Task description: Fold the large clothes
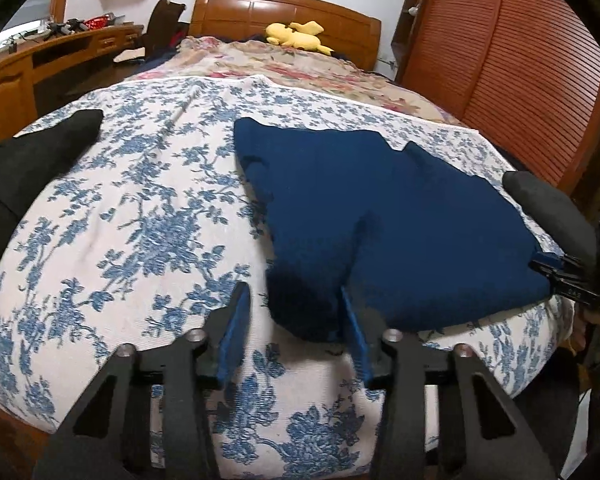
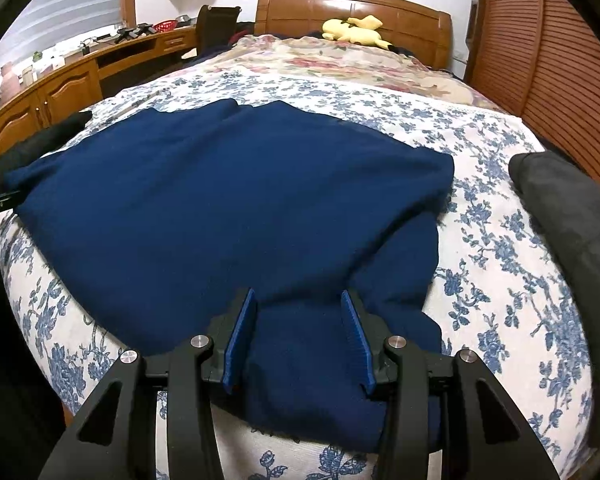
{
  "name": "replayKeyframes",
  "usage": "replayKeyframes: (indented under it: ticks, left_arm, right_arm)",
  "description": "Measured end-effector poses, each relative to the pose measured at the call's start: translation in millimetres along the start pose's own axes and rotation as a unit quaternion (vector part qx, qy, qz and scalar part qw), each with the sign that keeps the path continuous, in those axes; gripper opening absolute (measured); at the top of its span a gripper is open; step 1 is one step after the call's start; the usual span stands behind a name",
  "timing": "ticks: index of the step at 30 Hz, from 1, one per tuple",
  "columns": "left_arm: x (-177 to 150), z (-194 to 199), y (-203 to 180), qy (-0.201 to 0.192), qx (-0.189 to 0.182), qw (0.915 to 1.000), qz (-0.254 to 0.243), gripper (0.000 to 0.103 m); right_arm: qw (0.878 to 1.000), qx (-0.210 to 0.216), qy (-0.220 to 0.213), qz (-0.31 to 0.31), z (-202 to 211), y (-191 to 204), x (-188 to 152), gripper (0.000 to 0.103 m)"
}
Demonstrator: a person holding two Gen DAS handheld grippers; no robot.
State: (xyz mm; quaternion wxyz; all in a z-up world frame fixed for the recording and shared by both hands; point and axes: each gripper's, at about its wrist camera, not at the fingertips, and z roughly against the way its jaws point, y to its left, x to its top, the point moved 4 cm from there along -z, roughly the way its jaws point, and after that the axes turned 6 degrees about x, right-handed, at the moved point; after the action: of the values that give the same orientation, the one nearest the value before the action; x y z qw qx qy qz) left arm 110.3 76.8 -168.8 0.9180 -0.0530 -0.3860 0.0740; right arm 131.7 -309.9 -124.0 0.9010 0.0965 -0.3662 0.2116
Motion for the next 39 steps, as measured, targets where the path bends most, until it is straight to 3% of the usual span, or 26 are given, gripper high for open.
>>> replayKeyframes:
  ticks: [6,10,23,31,32,33,34,37,39]
  left_arm:
    - [2,1,-7,-0.003,-0.006,1.0000,-0.004,0.024]
    - [4,4,-8,-0.008,-0.005,0.9999,-0.007,0.023]
    - [2,2,-2,0.001,-0.017,0.9998,0.011,0.023]
    - [2,0,-1,0.005,-0.021,0.9996,0.016,0.025]
    - [2,1,-1,0.003,-0.022,0.9996,0.017,0.024]
    - [4,2,-3,0.001,-0.025,0.9996,0.015,0.015]
    - [7,4,-6,0.000,-0.030,0.9995,0.012,0.013]
    - [24,17,-23,-0.025,-0.009,0.9996,-0.013,0.010]
    - [41,28,-37,-0.044,-0.015,0.9986,-0.025,0.010]
  right_arm:
    - [1.000,-0.010,-0.012,0.015,15,10,12,0.046]
    - [0.999,0.000,-0.023,0.042,24,30,21,0.046]
    - [0.991,0.101,-0.006,0.085,-10,103,39,0.046]
    - [0.991,0.112,0.016,0.076,-36,98,36,0.046]
    - [0.991,0.113,0.015,0.075,-37,96,37,0.046]
    - [0.991,0.115,0.014,0.074,-38,96,37,0.046]
    - [0.991,0.116,0.013,0.073,-36,95,36,0.046]
    - [0.991,0.114,0.004,0.070,-26,89,34,0.046]
    - [0.993,0.098,-0.007,0.066,-14,80,31,0.046]
